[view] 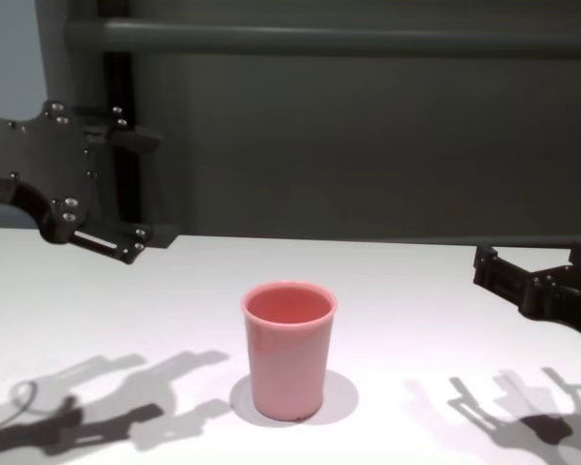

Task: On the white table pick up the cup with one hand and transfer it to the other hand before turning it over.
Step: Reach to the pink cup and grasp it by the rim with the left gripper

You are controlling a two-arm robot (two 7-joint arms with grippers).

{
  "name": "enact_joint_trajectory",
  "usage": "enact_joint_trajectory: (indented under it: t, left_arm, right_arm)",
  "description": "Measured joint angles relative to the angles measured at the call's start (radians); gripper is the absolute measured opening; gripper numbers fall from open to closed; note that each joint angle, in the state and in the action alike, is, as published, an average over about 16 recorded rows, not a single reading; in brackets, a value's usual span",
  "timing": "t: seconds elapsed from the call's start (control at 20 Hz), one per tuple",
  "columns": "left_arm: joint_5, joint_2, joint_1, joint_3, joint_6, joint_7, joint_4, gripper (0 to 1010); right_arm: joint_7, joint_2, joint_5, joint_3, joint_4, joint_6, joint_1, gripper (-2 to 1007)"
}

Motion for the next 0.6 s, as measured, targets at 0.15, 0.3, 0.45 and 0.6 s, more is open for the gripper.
enact_joint_trajectory:
  t: [0.15,0.3,0.45,0.6]
  left_arm:
    - [0.020,0.016,-0.055,0.040,-0.012,-0.058,0.007,1001]
    - [0.038,0.027,-0.106,0.076,-0.026,-0.111,0.014,1001]
    - [0.058,0.034,-0.155,0.114,-0.043,-0.162,0.023,1001]
    - [0.077,0.037,-0.200,0.151,-0.064,-0.211,0.033,1001]
  right_arm:
    - [0.000,0.000,0.000,0.000,0.000,0.000,0.000,1003]
    - [0.000,0.000,0.000,0.000,0.000,0.000,0.000,1003]
    - [0.000,0.000,0.000,0.000,0.000,0.000,0.000,1003]
    - [0.000,0.000,0.000,0.000,0.000,0.000,0.000,1003]
